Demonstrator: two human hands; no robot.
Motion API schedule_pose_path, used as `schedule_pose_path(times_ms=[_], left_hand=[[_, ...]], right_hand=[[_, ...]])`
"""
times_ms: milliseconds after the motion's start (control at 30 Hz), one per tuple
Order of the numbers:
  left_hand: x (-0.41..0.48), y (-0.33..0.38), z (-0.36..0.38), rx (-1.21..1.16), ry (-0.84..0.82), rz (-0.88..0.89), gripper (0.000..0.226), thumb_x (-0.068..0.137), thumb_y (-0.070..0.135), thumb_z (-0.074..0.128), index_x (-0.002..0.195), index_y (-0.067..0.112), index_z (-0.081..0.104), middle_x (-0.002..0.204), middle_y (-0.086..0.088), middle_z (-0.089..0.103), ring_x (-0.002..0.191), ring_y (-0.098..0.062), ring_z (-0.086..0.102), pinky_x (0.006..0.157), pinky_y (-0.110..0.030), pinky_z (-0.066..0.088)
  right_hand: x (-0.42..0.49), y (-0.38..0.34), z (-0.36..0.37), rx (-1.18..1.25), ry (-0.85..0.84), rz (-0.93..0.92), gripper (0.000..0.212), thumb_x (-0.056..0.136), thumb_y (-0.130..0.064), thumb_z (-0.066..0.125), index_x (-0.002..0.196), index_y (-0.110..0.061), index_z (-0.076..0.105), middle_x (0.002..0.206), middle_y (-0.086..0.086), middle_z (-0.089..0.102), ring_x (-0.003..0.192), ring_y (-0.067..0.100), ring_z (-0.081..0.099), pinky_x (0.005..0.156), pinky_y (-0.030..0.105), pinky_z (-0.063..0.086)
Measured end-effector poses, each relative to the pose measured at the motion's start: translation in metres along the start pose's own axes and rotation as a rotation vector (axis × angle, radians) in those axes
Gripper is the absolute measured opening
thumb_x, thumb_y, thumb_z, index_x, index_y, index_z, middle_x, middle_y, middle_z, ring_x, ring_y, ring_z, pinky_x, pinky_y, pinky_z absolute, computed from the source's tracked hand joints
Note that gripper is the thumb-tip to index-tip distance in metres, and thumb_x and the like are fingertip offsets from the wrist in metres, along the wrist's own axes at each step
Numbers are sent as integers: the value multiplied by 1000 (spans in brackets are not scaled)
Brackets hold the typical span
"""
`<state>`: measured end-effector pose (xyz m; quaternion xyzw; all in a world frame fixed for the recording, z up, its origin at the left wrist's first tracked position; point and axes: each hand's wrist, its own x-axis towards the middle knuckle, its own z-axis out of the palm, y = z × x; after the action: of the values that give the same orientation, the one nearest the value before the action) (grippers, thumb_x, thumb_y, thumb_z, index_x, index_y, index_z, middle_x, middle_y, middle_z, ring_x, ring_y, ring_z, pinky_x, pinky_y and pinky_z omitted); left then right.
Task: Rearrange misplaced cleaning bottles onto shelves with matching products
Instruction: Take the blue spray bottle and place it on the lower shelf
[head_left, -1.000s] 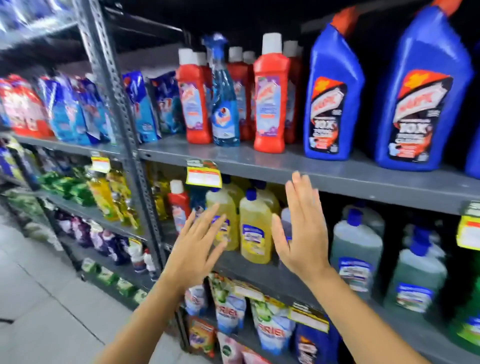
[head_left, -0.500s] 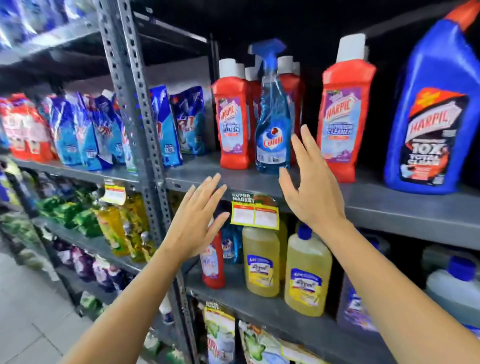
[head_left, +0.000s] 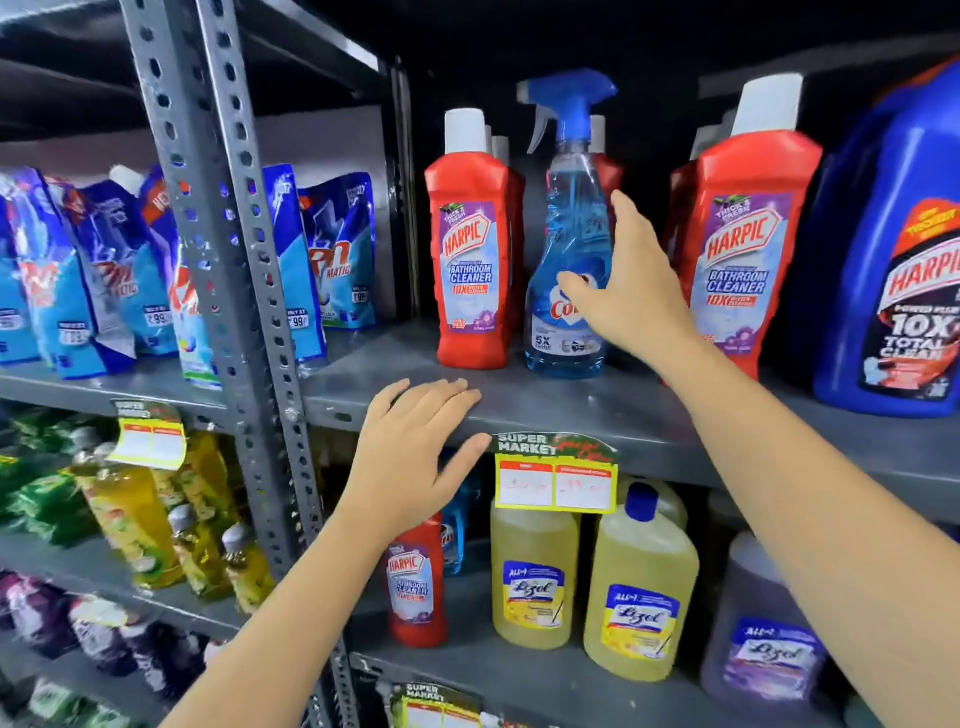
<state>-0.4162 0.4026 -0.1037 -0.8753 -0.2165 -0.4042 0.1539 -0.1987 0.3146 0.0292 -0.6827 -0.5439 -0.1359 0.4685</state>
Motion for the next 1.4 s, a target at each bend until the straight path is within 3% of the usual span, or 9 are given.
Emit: schedule_pose_path(times_ms=[100,233,433,600,800,933,1067,1267,1400], left_hand=[[0,0,1,-18,15,10,46,98,48,43,126,17,61,131,0,61,122,-18,53,103,-41,31],[-1,-2,0,-39,24,27,46,98,47,43,126,16,61,131,-2,61,123,-19,52,99,-42,34],[-1,-2,1,-51,25,40,46,98,47,42,123,13,61,127,-6,62,119,-23,54,97,-42,33],[-3,-2,1,-19,-23,38,46,99,45,41,128,13,57,130,-8,59,120,-26,51,100,-43,32],[-28,2,-13,-96,-37,63,57,95,40,41,142,6,43,147,-15,42,138,-32,32,112,-53,21],[-86,11,2,-224,-45,92,54,90,27,57,140,9,47,158,-15,23,146,-31,15,113,-57,17],[-159,24,54,-291,-304,117,40,93,30,52,129,13,54,155,-8,31,145,-27,19,110,-57,24],[-223,28,125,-198,-796,108,54,99,43,35,147,18,39,159,-4,24,147,-26,16,115,-54,18],[-248,26,154,-167,-973,74,63,102,51,15,131,19,60,138,-5,56,125,-25,54,94,-47,47]], right_hand=[[17,2,6,321,-73,188,70,75,-21,80,133,-18,41,132,4,59,113,16,61,99,34,50],[22,6,12,406,-80,301,62,73,-6,82,126,-10,50,114,2,66,85,5,64,68,14,55],[2,-8,10,204,19,173,62,72,-8,82,124,-7,47,112,0,63,98,12,63,96,33,52],[-51,-33,13,9,113,-12,65,70,-16,81,124,-15,47,110,-10,61,104,14,61,93,28,46],[-125,-66,-30,230,409,-54,59,69,-17,83,116,-24,49,107,-20,58,98,-10,59,91,16,48],[-189,-76,-60,392,295,-5,59,59,-36,88,106,-39,52,104,-25,69,104,0,66,89,19,51],[-242,-65,-46,431,91,177,64,30,-73,83,89,-56,62,89,-32,71,84,-13,66,73,5,49],[-307,27,34,373,-136,483,66,52,-12,89,106,-31,58,102,-16,74,95,4,70,86,22,55],[-321,93,77,313,-187,613,69,60,0,88,112,-34,58,107,-4,74,101,7,70,96,42,54]])
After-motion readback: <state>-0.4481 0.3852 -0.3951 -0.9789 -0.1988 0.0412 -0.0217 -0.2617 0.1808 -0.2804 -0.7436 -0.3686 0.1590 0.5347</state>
